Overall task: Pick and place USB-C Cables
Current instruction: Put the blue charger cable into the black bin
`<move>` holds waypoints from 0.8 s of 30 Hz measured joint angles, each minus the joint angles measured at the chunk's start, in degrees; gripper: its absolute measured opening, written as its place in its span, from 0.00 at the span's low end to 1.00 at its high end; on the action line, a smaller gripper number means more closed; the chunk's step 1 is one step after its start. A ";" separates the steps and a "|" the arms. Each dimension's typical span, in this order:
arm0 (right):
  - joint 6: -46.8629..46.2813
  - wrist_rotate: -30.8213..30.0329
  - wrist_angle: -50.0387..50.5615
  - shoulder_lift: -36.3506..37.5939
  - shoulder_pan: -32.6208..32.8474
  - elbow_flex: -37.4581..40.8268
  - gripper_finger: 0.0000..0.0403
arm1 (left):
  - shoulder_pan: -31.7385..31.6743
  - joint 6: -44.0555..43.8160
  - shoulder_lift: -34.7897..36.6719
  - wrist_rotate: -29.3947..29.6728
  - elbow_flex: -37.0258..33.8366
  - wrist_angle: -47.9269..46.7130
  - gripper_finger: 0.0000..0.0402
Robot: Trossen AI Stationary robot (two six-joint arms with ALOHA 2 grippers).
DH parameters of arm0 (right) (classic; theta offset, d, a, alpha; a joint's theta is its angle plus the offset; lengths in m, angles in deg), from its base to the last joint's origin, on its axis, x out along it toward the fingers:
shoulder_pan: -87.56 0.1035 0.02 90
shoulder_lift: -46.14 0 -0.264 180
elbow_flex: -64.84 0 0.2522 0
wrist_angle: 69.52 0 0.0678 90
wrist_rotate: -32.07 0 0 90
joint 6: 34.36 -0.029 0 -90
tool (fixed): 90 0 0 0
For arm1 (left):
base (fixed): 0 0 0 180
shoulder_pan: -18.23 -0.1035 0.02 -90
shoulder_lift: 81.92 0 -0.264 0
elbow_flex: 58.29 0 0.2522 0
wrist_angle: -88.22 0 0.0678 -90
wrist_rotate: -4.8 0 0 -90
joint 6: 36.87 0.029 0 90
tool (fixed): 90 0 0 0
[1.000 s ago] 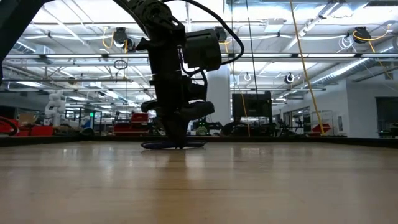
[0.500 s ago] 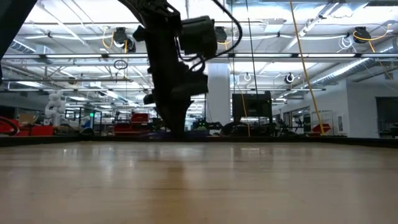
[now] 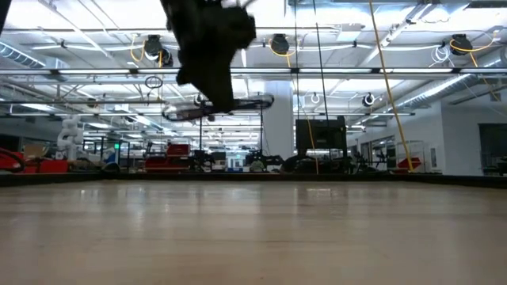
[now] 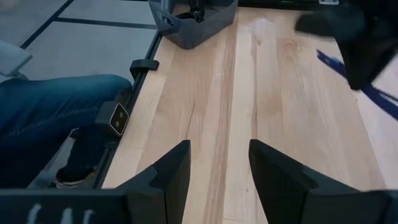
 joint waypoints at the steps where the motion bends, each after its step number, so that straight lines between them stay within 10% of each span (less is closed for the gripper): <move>1: 0.00 -0.02 0.02 0.00 0.00 0.00 0.39 | 0.80 0.20 0.88 0.06 0.00 -0.28 0.11; 24: -0.13 -0.13 -0.11 0.00 -0.02 0.01 0.39 | 15.77 7.08 23.30 0.54 0.04 -7.04 0.10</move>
